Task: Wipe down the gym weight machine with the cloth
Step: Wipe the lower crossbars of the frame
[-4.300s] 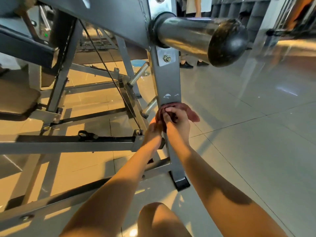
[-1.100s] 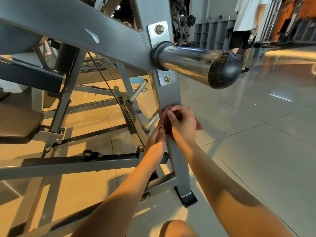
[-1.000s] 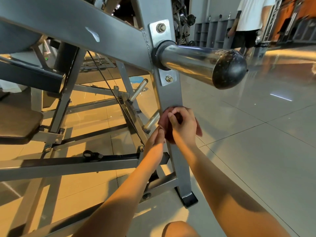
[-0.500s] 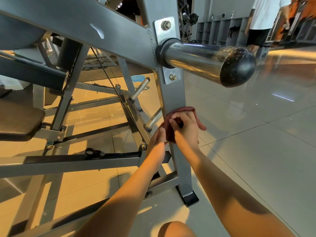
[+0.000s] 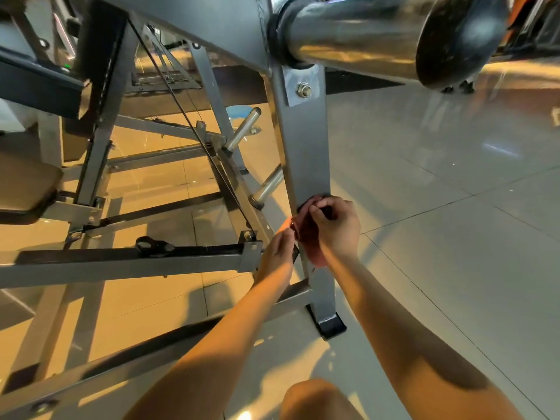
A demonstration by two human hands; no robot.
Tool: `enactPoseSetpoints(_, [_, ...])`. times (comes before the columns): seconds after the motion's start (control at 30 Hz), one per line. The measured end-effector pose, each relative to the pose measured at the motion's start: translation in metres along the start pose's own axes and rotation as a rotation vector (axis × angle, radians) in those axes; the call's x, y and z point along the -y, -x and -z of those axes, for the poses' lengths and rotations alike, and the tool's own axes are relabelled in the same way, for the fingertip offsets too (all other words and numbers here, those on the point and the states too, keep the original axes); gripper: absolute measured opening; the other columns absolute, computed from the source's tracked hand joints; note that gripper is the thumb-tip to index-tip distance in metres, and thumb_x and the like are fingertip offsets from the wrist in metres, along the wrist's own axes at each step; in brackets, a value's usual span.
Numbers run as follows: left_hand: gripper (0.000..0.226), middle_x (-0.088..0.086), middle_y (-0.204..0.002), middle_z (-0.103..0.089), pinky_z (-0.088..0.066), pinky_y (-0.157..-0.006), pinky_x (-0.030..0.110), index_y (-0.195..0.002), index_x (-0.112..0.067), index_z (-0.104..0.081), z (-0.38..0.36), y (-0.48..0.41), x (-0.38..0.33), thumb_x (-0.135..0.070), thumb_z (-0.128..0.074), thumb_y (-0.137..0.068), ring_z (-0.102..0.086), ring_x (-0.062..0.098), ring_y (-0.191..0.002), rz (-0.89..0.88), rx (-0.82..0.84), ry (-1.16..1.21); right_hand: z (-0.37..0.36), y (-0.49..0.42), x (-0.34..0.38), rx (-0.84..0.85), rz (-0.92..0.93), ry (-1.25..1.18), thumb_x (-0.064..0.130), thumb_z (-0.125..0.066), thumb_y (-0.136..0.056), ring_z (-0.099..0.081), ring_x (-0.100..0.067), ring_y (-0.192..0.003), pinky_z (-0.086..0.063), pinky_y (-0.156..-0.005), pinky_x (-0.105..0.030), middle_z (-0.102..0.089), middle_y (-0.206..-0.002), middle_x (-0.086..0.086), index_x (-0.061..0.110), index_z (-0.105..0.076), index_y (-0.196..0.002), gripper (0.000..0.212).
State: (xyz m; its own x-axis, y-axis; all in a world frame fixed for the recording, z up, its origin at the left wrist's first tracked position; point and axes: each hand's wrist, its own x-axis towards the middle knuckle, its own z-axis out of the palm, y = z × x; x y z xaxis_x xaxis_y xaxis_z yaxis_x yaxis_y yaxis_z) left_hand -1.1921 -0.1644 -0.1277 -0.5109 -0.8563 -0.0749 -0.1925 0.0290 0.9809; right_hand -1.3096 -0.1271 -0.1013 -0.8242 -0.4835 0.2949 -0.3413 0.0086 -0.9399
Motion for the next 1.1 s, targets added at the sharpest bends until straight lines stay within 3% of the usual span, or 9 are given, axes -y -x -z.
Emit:
enactPoseSetpoints(0.1, [0.043, -0.016, -0.139, -0.05, -0.032, -0.109, 0.024, -0.143, -0.043, -0.047, -0.003, 0.0, 0.006, -0.057, -0.032, -0.105, -0.046, 0.005, -0.13, -0.07, 0.032, 0.031, -0.005, 0.006, -0.024, -0.013, 0.074, 0.049, 0.011, -0.073, -0.087, -0.051, 0.011, -0.095, -0.033, -0.081, -0.001, -0.056, -0.104, 0.008, 0.027, -0.063, -0.084, 0.019])
enactPoseSetpoints(0.27, [0.023, -0.016, -0.152, -0.048, -0.034, -0.118, 0.037, -0.116, -0.081, -0.041, -0.012, -0.005, 0.024, -0.065, -0.037, -0.1, -0.042, 0.006, -0.141, -0.131, 0.008, 0.098, -0.008, 0.027, -0.08, -0.028, -0.248, 0.1, 0.006, -0.066, -0.091, -0.06, -0.012, -0.094, -0.041, -0.072, -0.012, -0.056, -0.096, 0.011, 0.023, -0.058, -0.08, 0.022])
enactPoseSetpoints(0.37, [0.028, -0.01, -0.15, -0.051, -0.037, -0.116, 0.034, -0.129, -0.065, -0.048, -0.013, -0.008, 0.027, -0.058, -0.039, -0.103, -0.047, 0.008, -0.139, -0.119, 0.014, 0.154, -0.008, 0.027, -0.077, -0.013, -0.332, 0.022, 0.005, -0.067, -0.092, -0.065, -0.016, -0.086, -0.045, -0.064, -0.013, -0.065, -0.088, 0.006, 0.021, -0.06, -0.077, 0.023])
enactPoseSetpoints(0.5, [0.045, -0.004, -0.141, -0.059, -0.043, -0.109, 0.027, -0.143, -0.025, -0.055, -0.006, -0.011, 0.023, -0.046, -0.035, -0.108, -0.055, 0.009, -0.129, -0.119, 0.078, 0.147, -0.009, 0.018, -0.027, 0.025, -0.115, -0.031, 0.004, -0.073, -0.088, -0.062, 0.007, -0.076, -0.042, -0.067, -0.002, -0.068, -0.094, 0.002, 0.017, -0.067, -0.081, 0.016])
enactPoseSetpoints(0.67, [0.036, -0.006, -0.119, -0.069, -0.047, -0.085, 0.018, -0.125, -0.031, -0.061, 0.003, -0.013, 0.029, -0.045, -0.032, -0.109, -0.063, 0.004, -0.11, -0.066, 0.131, 0.131, -0.017, 0.022, -0.01, -0.028, 0.086, 0.061, 0.008, -0.072, -0.087, -0.056, 0.008, -0.094, -0.035, -0.079, 0.001, -0.061, -0.106, 0.008, 0.021, -0.067, -0.084, 0.015])
enactPoseSetpoints(0.83, [0.044, -0.009, -0.143, -0.056, -0.044, -0.11, 0.028, -0.149, -0.031, -0.046, -0.007, -0.007, 0.041, -0.045, -0.036, -0.108, -0.052, 0.01, -0.132, -0.008, 0.162, 0.159, -0.009, 0.032, -0.044, 0.046, -0.304, 0.165, 0.009, -0.07, -0.089, -0.069, -0.015, -0.087, -0.053, -0.072, -0.018, -0.074, -0.096, 0.001, 0.026, -0.068, -0.078, 0.021])
enactPoseSetpoints(0.97, [0.039, -0.014, -0.143, -0.052, -0.04, -0.084, -0.002, -0.149, -0.029, -0.045, 0.0, 0.003, 0.038, -0.032, -0.039, -0.11, -0.05, -0.012, -0.121, -0.094, 0.169, 0.175, -0.005, 0.05, -0.028, 0.155, -0.395, -0.235, -0.004, -0.063, -0.095, -0.071, -0.011, -0.069, -0.052, -0.053, -0.017, -0.073, -0.081, -0.002, 0.005, -0.068, -0.092, 0.011])
enactPoseSetpoints(1.03, [0.032, -0.021, -0.125, -0.061, -0.047, -0.089, 0.008, -0.136, -0.029, -0.054, 0.008, 0.008, 0.036, -0.016, -0.041, -0.109, -0.057, -0.018, -0.107, -0.141, 0.15, 0.224, -0.012, 0.058, -0.021, 0.207, -0.359, -0.285, 0.005, -0.064, -0.097, -0.072, -0.01, -0.072, -0.052, -0.052, -0.017, -0.074, -0.077, 0.005, 0.012, -0.07, -0.092, 0.01])
enactPoseSetpoints(1.1, [0.027, -0.019, -0.115, -0.066, -0.052, -0.099, 0.025, -0.127, -0.028, -0.059, 0.014, 0.008, 0.037, -0.014, -0.049, -0.106, -0.061, -0.008, -0.108, -0.143, 0.104, 0.252, -0.015, 0.062, -0.015, 0.245, -0.351, -0.198, 0.016, -0.062, -0.1, -0.071, -0.007, -0.076, -0.051, -0.055, -0.015, -0.073, -0.074, 0.014, 0.024, -0.072, -0.089, 0.017])
